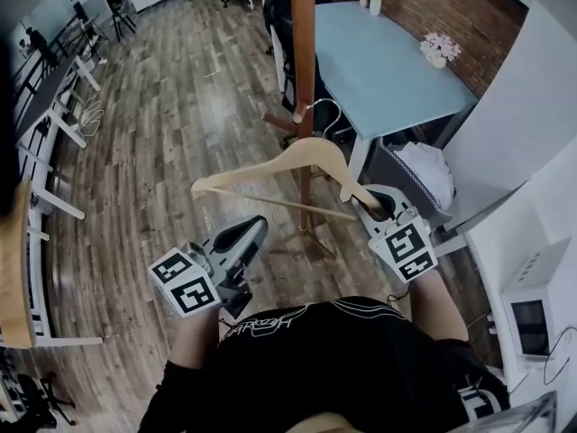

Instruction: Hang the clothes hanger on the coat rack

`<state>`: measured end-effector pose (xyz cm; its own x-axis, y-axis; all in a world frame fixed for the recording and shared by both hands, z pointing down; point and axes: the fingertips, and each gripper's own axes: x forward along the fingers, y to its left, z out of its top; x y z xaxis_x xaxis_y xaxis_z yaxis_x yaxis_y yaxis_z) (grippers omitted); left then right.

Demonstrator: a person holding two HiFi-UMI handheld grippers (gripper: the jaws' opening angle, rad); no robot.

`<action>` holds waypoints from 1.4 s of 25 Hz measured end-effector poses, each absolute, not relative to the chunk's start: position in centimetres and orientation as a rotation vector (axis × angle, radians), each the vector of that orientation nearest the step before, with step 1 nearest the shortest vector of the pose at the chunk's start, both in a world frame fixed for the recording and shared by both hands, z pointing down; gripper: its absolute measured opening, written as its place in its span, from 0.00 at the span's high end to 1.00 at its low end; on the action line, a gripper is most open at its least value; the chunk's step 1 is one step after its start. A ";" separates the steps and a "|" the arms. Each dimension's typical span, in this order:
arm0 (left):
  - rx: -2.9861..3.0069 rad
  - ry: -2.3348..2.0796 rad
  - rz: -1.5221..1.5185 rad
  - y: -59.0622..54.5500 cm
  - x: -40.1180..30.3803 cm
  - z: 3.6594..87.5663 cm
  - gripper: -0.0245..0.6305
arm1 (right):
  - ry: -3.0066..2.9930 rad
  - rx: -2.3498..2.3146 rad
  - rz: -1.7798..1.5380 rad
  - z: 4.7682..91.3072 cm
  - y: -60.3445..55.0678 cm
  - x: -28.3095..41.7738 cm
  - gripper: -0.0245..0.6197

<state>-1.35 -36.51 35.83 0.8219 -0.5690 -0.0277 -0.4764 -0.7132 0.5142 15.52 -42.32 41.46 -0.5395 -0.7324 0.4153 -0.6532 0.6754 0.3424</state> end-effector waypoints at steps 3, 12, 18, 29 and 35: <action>2.499 -0.801 -0.255 -38.0 -1.6 36.0 0.95 | -2.367 1.046 -0.197 41.8 -44.5 15.3 0.84; 2.447 -0.864 -0.257 -40.7 -2.4 37.6 0.95 | -2.361 1.000 -0.187 44.1 -48.4 14.4 0.84; 2.427 -0.886 -0.250 -41.2 -2.5 38.2 0.95 | -2.343 0.956 -0.189 45.8 -49.1 14.2 0.84; 2.417 -0.893 -0.220 -41.4 -2.4 39.0 0.95 | -2.321 0.940 -0.177 48.2 -49.9 14.4 0.84; 2.403 -0.890 -0.206 -41.1 -2.2 39.7 0.95 | -2.321 0.952 -0.200 48.4 -50.7 14.5 0.84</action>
